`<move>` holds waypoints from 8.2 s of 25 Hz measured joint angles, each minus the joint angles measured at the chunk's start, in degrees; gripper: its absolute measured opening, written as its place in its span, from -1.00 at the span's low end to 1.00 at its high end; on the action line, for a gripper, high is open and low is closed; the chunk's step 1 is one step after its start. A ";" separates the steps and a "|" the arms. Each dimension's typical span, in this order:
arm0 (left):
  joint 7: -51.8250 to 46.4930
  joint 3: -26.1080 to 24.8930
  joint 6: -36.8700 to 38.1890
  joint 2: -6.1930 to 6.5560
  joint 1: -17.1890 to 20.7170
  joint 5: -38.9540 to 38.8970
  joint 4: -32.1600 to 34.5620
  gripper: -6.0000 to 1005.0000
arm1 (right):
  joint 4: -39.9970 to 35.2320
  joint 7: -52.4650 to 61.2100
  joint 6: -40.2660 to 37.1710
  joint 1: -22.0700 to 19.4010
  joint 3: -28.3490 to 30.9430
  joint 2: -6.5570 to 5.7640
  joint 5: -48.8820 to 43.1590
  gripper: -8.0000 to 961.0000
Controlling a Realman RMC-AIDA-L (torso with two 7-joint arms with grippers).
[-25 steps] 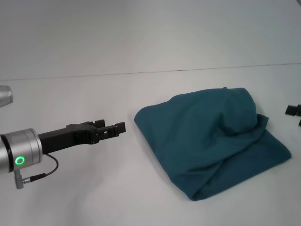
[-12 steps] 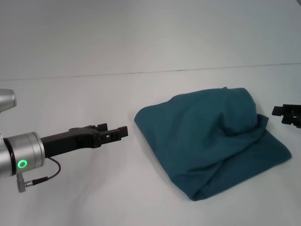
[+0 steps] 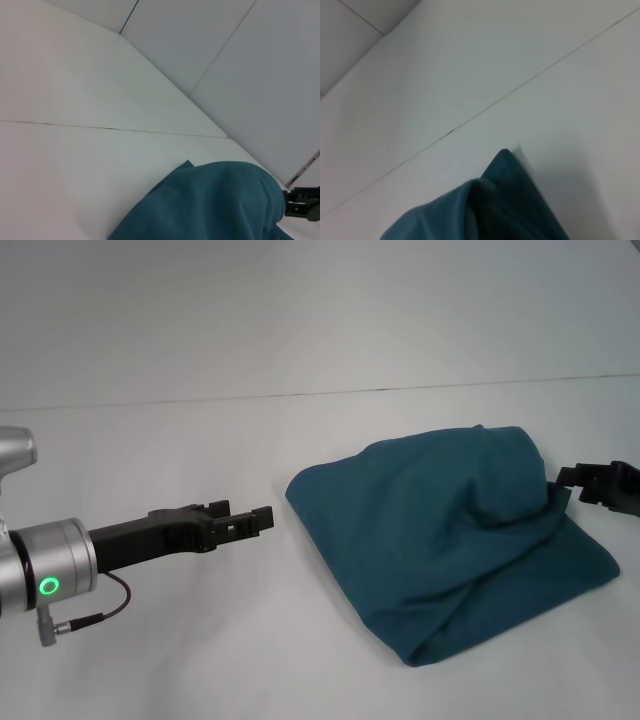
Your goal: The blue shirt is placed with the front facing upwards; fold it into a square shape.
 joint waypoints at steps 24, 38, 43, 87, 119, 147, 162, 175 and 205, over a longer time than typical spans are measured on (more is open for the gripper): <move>0.13 0.00 -0.01 -0.06 -0.07 0.00 0.01 0.77 | 2.79 -3.59 3.22 1.27 -0.02 1.61 0.45 -0.92; 0.13 0.00 -0.05 -0.06 -0.07 -0.19 0.01 0.77 | -0.21 -7.85 -10.64 -3.57 0.33 0.72 9.78 -0.92; 0.13 -0.04 -0.05 -0.03 -0.07 -0.27 0.14 0.77 | -4.77 -7.61 -19.32 -7.04 0.43 0.99 14.45 -0.92; -0.76 -0.34 -1.98 0.30 -1.88 -0.05 -0.25 0.77 | -4.89 -9.09 -13.13 -9.36 6.41 -0.45 15.55 0.11; -7.47 2.20 -8.94 0.38 -8.62 1.75 -4.67 0.77 | 2.52 2.35 2.17 6.67 2.04 -4.14 -0.96 0.73; -3.90 1.87 -9.52 0.56 -8.33 1.83 -4.76 0.77 | 5.22 4.75 7.39 8.46 -0.06 0.64 -1.08 0.49; -3.00 1.62 -9.85 0.47 -8.24 1.75 -4.73 0.77 | 4.70 -12.70 12.65 10.60 -0.25 4.14 7.45 -0.62; -3.43 1.31 -10.18 0.38 -8.09 1.75 -4.74 0.77 | 3.59 -11.78 14.93 11.41 -3.76 3.05 7.23 -0.94; -6.68 2.88 -11.43 -0.05 -10.89 3.18 -9.78 0.77 | -6.41 -9.49 -8.37 -2.33 -3.05 0.06 17.12 0.84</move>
